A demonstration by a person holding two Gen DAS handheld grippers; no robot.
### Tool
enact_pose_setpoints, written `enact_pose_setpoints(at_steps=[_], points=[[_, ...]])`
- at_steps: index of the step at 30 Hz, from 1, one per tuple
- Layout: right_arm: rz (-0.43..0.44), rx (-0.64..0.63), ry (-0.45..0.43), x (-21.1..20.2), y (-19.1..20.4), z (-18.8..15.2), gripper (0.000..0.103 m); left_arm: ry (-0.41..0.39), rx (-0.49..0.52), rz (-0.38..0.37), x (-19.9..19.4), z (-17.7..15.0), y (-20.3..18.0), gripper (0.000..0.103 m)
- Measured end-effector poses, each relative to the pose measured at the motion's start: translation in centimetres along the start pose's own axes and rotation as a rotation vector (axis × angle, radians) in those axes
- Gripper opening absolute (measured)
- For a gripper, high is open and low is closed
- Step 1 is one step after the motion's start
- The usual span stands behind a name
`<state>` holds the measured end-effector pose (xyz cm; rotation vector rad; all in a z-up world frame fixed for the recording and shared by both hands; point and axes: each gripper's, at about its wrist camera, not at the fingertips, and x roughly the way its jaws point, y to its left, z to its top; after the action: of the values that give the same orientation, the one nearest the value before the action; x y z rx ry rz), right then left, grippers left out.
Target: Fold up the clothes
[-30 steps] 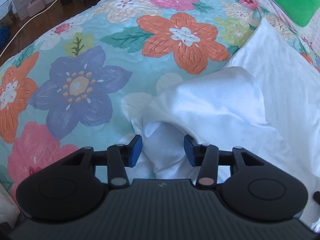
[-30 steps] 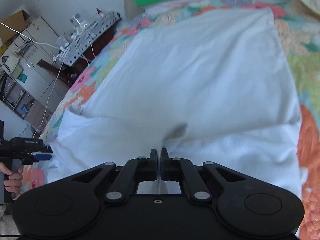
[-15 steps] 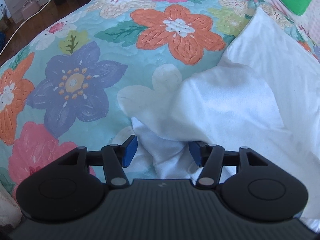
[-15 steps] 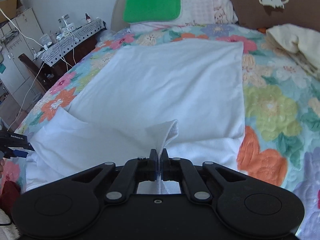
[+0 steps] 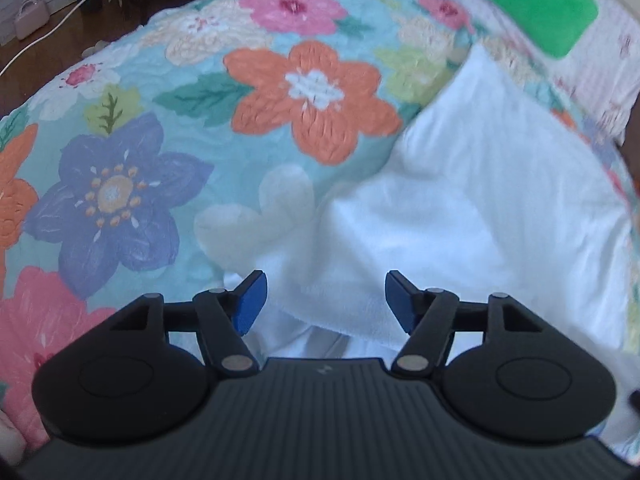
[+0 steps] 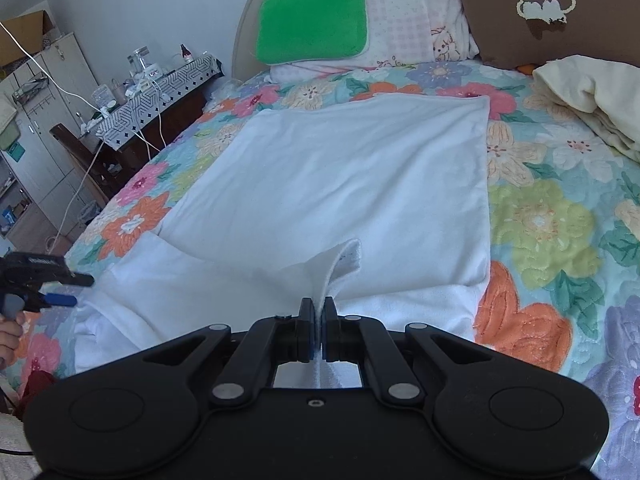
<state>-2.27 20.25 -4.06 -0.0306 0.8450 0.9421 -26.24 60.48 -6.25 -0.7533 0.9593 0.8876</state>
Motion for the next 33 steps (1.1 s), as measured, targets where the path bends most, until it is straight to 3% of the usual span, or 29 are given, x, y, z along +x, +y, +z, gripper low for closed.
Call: enact_pose_setpoints(at_steps=[2,4,6,8,10,11,15,17,19,21,22,24,27,28,30,31,32,33], points=[[-0.005,-0.006,-0.025,-0.8,-0.1,0.4,0.005,0.024,0.000,0.095,0.9,-0.1,0.8,0.065],[-0.021,-0.021,-0.057,-1.7,-0.2,0.8,0.005,-0.010,-0.067,0.116,0.2,0.1,2.5,0.065],[-0.096,-0.031,-0.097,-2.4,-0.2,1.0,0.005,-0.051,-0.131,0.139,-0.6,0.4,4.0,0.065],[-0.118,-0.057,-0.073,-1.8,-0.2,0.9,0.006,-0.069,-0.151,0.143,-0.9,0.6,4.6,0.065],[-0.088,-0.026,-0.027,-0.6,-0.7,0.5,0.006,-0.085,-0.169,0.144,-1.2,0.7,5.2,0.065],[-0.064,0.002,-0.002,0.1,-1.1,0.3,0.006,-0.097,-0.165,0.110,-1.5,0.6,5.0,0.065],[-0.038,0.029,0.017,0.7,-0.9,-0.6,0.006,-0.103,-0.068,-0.024,-1.3,0.7,2.6,0.065],[-0.057,0.011,0.013,0.6,-0.9,-0.4,0.006,-0.070,0.021,-0.054,-0.6,0.4,0.7,0.067],[-0.094,-0.015,0.013,0.6,-1.1,-0.3,0.006,-0.009,0.123,-0.030,0.9,0.0,-1.1,0.071],[-0.156,-0.056,0.029,1.0,-1.7,-0.5,0.007,0.020,0.198,0.110,2.3,-0.3,-2.1,0.074],[-0.190,-0.077,0.041,1.4,-2.1,-0.7,0.007,0.021,0.223,0.177,2.8,-0.4,-2.2,0.080],[-0.305,-0.127,0.090,2.5,-2.8,-1.3,0.006,0.027,0.206,0.183,3.1,-0.3,-1.4,0.086],[-0.395,-0.164,0.103,2.8,-4.1,-1.6,0.007,0.043,0.130,0.154,2.6,-0.2,0.4,0.087],[-0.378,-0.126,0.085,2.0,-4.5,-1.3,0.008,0.047,0.102,0.146,2.3,-0.2,0.9,0.085],[-0.318,-0.040,0.045,0.1,-5.3,-0.8,0.012,0.059,0.052,0.041,0.8,-0.9,1.2,0.082],[-0.274,-0.011,0.047,-0.8,-5.4,-0.6,0.024,0.065,0.027,-0.016,-0.1,-1.2,1.4,0.083],[-0.228,0.014,0.055,-1.7,-5.4,-0.6,0.044,0.071,0.002,-0.073,-0.9,-1.6,1.5,0.083],[-0.173,0.012,0.063,-2.5,-5.1,-0.7,0.051,0.076,-0.023,-0.129,-1.7,-1.9,1.6,0.084]])
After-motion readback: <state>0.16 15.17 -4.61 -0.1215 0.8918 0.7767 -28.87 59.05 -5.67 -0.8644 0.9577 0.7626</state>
